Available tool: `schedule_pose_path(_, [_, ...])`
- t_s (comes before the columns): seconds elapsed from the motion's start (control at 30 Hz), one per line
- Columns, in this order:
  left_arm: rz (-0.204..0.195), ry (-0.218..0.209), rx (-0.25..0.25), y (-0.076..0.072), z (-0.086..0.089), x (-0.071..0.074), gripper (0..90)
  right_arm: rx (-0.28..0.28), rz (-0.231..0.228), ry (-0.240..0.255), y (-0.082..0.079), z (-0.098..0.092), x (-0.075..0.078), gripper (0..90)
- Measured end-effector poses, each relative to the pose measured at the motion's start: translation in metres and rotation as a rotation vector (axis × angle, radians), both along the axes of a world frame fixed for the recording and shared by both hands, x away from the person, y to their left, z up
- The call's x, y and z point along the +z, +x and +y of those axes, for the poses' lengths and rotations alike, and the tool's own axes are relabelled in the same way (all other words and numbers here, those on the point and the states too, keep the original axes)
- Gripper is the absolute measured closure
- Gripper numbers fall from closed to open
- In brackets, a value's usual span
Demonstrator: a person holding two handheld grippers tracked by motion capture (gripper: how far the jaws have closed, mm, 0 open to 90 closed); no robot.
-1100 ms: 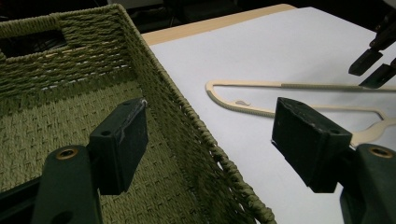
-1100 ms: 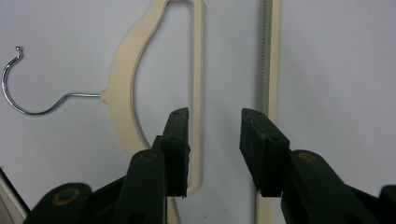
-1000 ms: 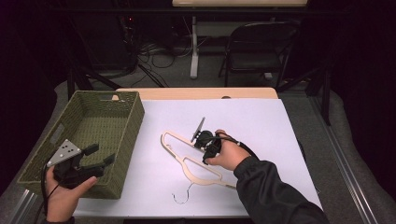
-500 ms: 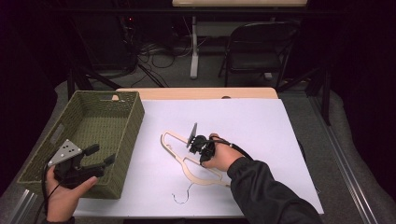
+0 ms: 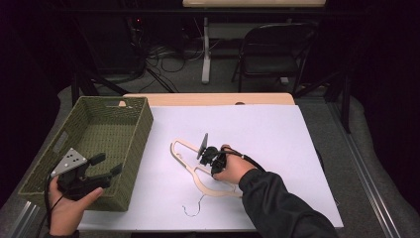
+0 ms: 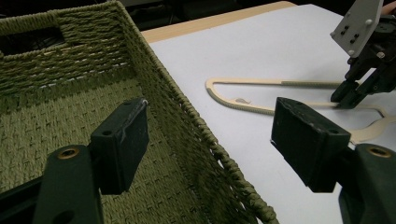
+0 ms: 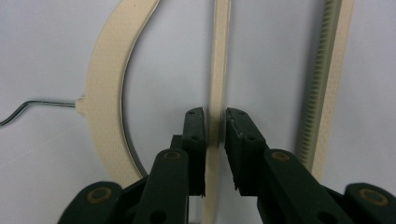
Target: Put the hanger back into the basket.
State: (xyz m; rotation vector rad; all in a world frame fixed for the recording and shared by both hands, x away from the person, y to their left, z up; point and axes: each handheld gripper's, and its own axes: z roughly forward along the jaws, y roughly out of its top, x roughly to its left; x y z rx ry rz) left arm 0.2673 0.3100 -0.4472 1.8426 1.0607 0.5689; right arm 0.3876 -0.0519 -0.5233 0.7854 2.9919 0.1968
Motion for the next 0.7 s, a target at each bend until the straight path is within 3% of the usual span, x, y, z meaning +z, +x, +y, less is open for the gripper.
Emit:
schedule_pose_path(0.17, [0.001,-0.001,0.001,0.0,0.0002,-0.0001,27.4,0.001,0.02,-0.013,0.0001,0.0015,-0.0008,79.9])
schedule_pose_path(0.27, [0.001,0.0,0.0,0.0,0.0,-0.0002,27.4,-0.001,0.018,0.003,0.0002,0.0015,-0.0036,80.1])
schedule_pose_path(0.7, [0.002,0.001,0.0,0.0001,-0.0002,0.0,27.4,-0.009,0.016,-0.028,0.0006,0.002,-0.0031,84.2])
